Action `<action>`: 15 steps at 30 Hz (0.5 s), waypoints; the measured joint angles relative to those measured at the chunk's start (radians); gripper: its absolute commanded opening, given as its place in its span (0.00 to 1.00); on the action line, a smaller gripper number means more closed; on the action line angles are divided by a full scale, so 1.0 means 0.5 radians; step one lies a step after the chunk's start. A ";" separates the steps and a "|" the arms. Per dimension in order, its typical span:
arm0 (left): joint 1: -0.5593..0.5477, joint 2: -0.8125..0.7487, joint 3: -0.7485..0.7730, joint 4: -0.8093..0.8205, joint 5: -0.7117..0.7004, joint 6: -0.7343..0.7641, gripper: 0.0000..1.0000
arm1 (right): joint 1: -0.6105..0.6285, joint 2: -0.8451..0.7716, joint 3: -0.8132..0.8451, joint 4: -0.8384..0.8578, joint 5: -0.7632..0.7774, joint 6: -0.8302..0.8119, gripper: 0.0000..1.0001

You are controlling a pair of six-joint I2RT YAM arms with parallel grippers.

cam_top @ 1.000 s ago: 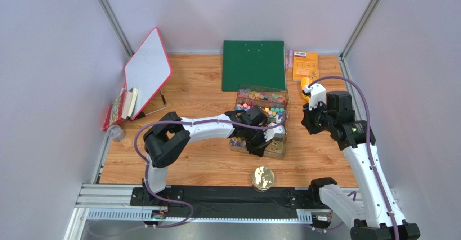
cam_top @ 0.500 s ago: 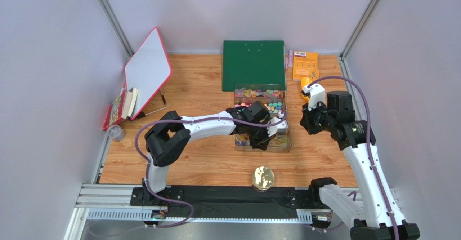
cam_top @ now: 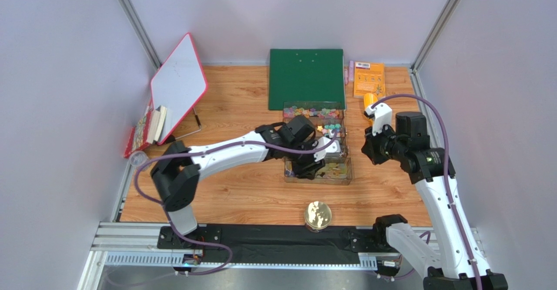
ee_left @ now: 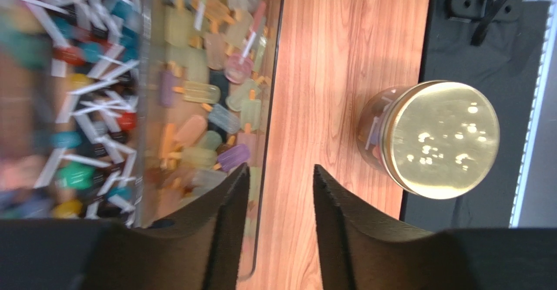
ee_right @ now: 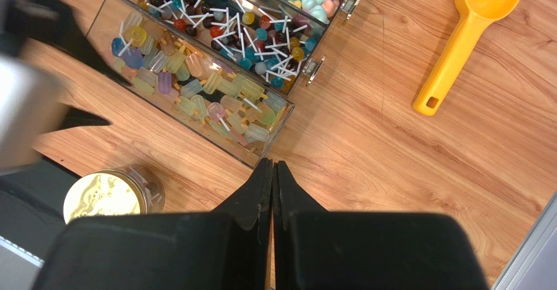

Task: Pack the candies
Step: Move the packing bottle to the center of the board.

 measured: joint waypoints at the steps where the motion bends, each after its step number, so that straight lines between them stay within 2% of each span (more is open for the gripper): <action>1: -0.013 -0.092 -0.013 0.001 -0.027 0.016 0.50 | 0.000 0.000 0.000 -0.001 0.002 0.000 0.00; 2: -0.027 -0.175 -0.027 0.001 -0.045 0.024 0.52 | 0.000 0.002 0.001 -0.002 0.013 0.000 0.00; 3: -0.051 -0.279 -0.057 0.011 -0.069 0.026 0.59 | 0.000 0.005 0.002 -0.002 0.026 0.000 0.00; 4: -0.089 -0.380 -0.095 0.017 -0.089 0.024 0.62 | -0.002 0.011 0.004 0.000 0.037 0.001 0.02; 5: -0.141 -0.461 -0.128 0.019 -0.101 0.022 0.63 | -0.008 0.025 0.013 -0.003 0.057 0.002 0.11; 6: -0.198 -0.520 -0.163 0.025 -0.114 0.012 0.64 | -0.017 0.047 0.031 -0.005 0.071 0.002 0.36; 7: -0.267 -0.572 -0.209 0.037 -0.131 0.000 0.65 | -0.029 0.074 0.058 -0.005 0.085 0.006 0.48; 8: -0.343 -0.605 -0.253 0.037 -0.143 -0.013 0.65 | -0.040 0.098 0.084 -0.005 0.097 0.018 0.52; 10: -0.488 -0.623 -0.356 0.038 -0.157 -0.033 0.53 | -0.062 0.149 0.153 0.010 0.118 0.021 0.62; 11: -0.557 -0.621 -0.409 0.030 -0.161 -0.046 0.50 | -0.070 0.159 0.169 0.018 0.124 0.034 0.63; 15: -0.703 -0.610 -0.554 0.009 -0.140 -0.086 0.21 | -0.096 0.160 0.212 0.038 0.156 0.048 0.68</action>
